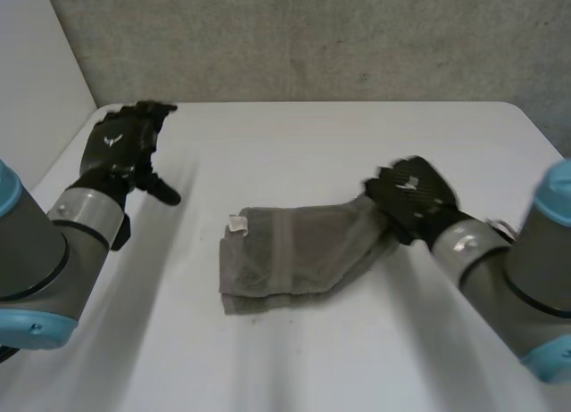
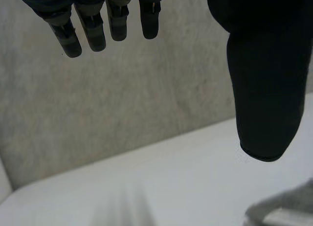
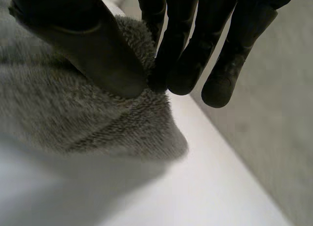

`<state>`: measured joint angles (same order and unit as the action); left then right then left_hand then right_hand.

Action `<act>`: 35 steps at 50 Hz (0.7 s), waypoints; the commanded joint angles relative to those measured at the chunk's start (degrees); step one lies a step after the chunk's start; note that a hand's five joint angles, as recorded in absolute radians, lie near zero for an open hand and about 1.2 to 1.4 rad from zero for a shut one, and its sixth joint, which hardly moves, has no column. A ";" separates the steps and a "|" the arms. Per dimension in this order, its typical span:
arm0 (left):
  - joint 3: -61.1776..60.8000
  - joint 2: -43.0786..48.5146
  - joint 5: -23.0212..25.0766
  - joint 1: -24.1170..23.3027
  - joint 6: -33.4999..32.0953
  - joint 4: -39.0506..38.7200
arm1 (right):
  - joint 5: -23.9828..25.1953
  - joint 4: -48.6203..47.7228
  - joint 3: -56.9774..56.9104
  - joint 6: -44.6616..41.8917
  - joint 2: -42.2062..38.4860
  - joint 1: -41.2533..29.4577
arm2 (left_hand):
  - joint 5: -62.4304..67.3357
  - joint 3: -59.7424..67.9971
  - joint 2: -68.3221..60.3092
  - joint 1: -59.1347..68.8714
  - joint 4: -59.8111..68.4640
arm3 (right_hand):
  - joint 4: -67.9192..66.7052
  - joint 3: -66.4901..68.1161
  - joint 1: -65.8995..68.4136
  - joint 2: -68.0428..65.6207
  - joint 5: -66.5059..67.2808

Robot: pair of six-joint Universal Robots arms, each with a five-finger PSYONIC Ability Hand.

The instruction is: Fold the towel.

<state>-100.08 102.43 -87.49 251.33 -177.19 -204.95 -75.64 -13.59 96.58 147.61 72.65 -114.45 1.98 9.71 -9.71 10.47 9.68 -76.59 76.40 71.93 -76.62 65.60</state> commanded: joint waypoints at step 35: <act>12.19 12.87 -1.89 -9.54 9.76 10.88 | -1.62 3.38 -12.46 25.80 -9.17 -7.28 | -1.76 0.50 -0.50 -0.26 0.54 | 66.59 -66.40 -61.93 66.62 -65.60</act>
<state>-88.27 111.11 -89.57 244.36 -167.80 -196.48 -77.59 -12.68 85.91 171.84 67.59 -123.46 1.98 9.49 -9.57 10.06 9.56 -14.95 13.93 13.54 -13.78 3.43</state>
